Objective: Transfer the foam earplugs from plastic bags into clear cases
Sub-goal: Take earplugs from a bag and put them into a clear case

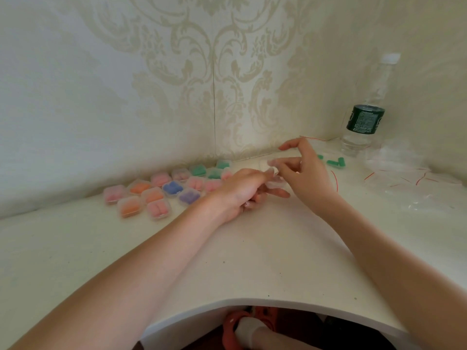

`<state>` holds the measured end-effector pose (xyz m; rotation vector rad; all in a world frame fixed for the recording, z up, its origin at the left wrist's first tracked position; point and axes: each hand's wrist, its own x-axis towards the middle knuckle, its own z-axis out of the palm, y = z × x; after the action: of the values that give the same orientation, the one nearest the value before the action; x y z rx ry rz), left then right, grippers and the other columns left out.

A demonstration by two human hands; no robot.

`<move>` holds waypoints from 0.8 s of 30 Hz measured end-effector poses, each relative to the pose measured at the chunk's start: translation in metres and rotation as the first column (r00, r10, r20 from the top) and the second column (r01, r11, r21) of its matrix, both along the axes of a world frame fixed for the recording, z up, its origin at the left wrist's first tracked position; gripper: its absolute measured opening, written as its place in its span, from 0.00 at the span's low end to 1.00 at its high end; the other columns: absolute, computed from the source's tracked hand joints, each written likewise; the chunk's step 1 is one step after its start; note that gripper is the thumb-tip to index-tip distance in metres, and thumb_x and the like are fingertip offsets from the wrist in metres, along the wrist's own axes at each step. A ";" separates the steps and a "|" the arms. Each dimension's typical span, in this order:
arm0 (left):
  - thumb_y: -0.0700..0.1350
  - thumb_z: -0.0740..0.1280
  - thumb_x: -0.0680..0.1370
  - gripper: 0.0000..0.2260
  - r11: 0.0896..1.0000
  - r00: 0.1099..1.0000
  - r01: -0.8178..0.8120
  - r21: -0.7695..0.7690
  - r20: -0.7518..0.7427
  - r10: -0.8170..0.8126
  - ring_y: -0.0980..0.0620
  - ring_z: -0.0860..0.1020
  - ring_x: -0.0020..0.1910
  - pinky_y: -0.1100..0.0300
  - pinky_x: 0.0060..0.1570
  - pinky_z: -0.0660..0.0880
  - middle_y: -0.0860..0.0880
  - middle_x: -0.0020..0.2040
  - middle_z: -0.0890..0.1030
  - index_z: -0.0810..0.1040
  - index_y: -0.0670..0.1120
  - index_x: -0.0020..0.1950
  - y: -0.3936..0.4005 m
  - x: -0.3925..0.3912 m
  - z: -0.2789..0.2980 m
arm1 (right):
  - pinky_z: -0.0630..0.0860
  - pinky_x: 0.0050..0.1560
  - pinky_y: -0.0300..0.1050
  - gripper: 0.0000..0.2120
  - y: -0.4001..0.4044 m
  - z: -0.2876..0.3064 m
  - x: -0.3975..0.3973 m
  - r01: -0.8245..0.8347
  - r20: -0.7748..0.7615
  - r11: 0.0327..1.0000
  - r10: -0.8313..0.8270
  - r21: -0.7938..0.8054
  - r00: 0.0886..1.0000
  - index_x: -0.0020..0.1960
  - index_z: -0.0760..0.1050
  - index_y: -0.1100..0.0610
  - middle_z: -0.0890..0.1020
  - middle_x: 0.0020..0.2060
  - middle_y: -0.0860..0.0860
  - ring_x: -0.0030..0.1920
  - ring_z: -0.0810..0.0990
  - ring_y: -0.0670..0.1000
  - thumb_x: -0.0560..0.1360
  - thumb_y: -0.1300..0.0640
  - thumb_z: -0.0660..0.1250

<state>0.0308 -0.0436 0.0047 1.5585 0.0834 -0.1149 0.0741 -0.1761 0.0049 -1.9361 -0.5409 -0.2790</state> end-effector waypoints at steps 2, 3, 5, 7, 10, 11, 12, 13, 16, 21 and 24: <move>0.47 0.58 0.83 0.13 0.996 0.997 -0.073 -0.053 -0.029 0.072 0.59 0.65 0.19 0.68 0.17 0.61 0.47 0.31 0.82 0.77 0.42 0.46 -0.001 0.002 0.000 | 0.68 0.34 0.26 0.11 0.003 -0.002 -0.001 0.048 0.053 0.998 -0.046 -0.032 0.998 0.54 0.68 0.51 0.82 0.42 0.43 0.38 0.79 0.43 0.75 0.57 0.68; 0.45 0.56 0.83 0.13 0.986 0.992 -0.119 -0.114 -0.049 0.114 0.59 0.67 0.19 0.68 0.18 0.65 0.47 0.29 0.81 0.76 0.41 0.45 -0.001 0.003 0.000 | 0.68 0.35 0.28 0.12 0.004 -0.002 -0.002 0.059 0.102 0.997 -0.053 -0.048 0.993 0.52 0.68 0.51 0.81 0.42 0.43 0.39 0.78 0.44 0.74 0.56 0.70; 0.43 0.54 0.84 0.14 0.943 0.982 -0.187 -0.275 -0.091 0.169 0.57 0.75 0.21 0.66 0.23 0.74 0.45 0.30 0.78 0.73 0.39 0.44 0.001 0.005 0.000 | 0.70 0.38 0.34 0.10 0.004 0.001 -0.006 0.036 0.217 0.996 -0.018 -0.080 0.976 0.47 0.71 0.51 0.78 0.40 0.43 0.39 0.75 0.44 0.72 0.55 0.71; 0.41 0.53 0.84 0.13 0.885 0.973 -0.227 -0.407 -0.130 0.190 0.51 0.81 0.27 0.59 0.33 0.81 0.40 0.34 0.79 0.72 0.36 0.47 0.004 0.007 -0.002 | 0.69 0.40 0.34 0.06 0.005 0.005 -0.013 -0.041 0.309 0.990 0.081 -0.135 0.948 0.41 0.74 0.53 0.77 0.37 0.44 0.39 0.73 0.44 0.71 0.54 0.72; 0.41 0.54 0.83 0.13 0.823 0.966 -0.249 -0.512 -0.189 0.175 0.44 0.84 0.36 0.54 0.56 0.75 0.36 0.41 0.83 0.71 0.33 0.58 0.010 0.010 -0.003 | 0.70 0.41 0.37 0.07 0.004 0.005 -0.017 -0.092 0.410 0.960 0.199 -0.266 0.890 0.37 0.78 0.51 0.77 0.34 0.43 0.41 0.74 0.45 0.70 0.49 0.72; 0.42 0.55 0.83 0.13 0.804 0.961 -0.266 -0.532 -0.209 0.179 0.43 0.84 0.36 0.54 0.60 0.73 0.37 0.40 0.83 0.71 0.33 0.59 0.011 0.011 -0.003 | 0.71 0.41 0.40 0.07 0.003 0.004 -0.016 -0.086 0.440 0.944 0.227 -0.317 0.869 0.37 0.79 0.50 0.77 0.34 0.42 0.41 0.75 0.47 0.69 0.47 0.71; 0.42 0.55 0.83 0.12 0.789 0.958 -0.275 -0.550 -0.221 0.180 0.43 0.83 0.35 0.56 0.60 0.73 0.38 0.38 0.83 0.72 0.34 0.56 0.011 0.010 -0.003 | 0.71 0.41 0.41 0.09 0.002 0.003 -0.014 -0.081 0.457 0.927 0.255 -0.367 0.852 0.38 0.81 0.50 0.77 0.35 0.42 0.40 0.75 0.48 0.69 0.45 0.70; 0.42 0.55 0.83 0.12 0.779 0.957 -0.278 -0.563 -0.229 0.177 0.44 0.83 0.33 0.59 0.57 0.75 0.40 0.36 0.82 0.73 0.36 0.52 0.011 0.009 -0.003 | 0.71 0.41 0.41 0.09 0.001 0.003 -0.012 -0.080 0.460 0.907 0.284 -0.414 0.841 0.40 0.82 0.50 0.77 0.34 0.43 0.39 0.75 0.48 0.69 0.44 0.69; 0.41 0.55 0.83 0.11 0.787 0.952 -0.294 -0.542 -0.243 0.188 0.47 0.81 0.26 0.67 0.23 0.75 0.44 0.32 0.78 0.72 0.38 0.45 0.009 0.006 -0.001 | 0.66 0.42 0.33 0.11 -0.001 0.003 -0.008 -0.065 0.464 0.856 0.340 -0.513 0.818 0.45 0.83 0.47 0.76 0.34 0.45 0.38 0.71 0.47 0.70 0.43 0.66; 0.41 0.55 0.83 0.13 0.815 0.967 -0.250 -0.522 -0.175 0.184 0.54 0.72 0.18 0.57 0.39 0.76 0.47 0.22 0.74 0.72 0.37 0.42 0.007 0.006 -0.002 | 0.72 0.44 0.44 0.08 0.006 -0.006 -0.010 -0.085 0.407 0.863 0.320 -0.499 0.856 0.46 0.81 0.49 0.76 0.35 0.42 0.41 0.72 0.47 0.68 0.57 0.72; 0.41 0.56 0.83 0.13 0.821 0.964 -0.263 -0.507 -0.175 0.200 0.54 0.75 0.20 0.61 0.35 0.75 0.46 0.23 0.76 0.73 0.37 0.43 0.007 0.007 -0.003 | 0.72 0.41 0.46 0.04 0.012 -0.009 -0.013 -0.099 0.382 0.879 0.301 -0.466 0.874 0.44 0.79 0.52 0.75 0.34 0.43 0.40 0.72 0.47 0.70 0.58 0.69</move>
<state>0.0377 -0.0362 0.0017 0.9769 0.3082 -0.0283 0.0611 -0.1644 -0.0040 -2.2272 -1.1948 -0.5048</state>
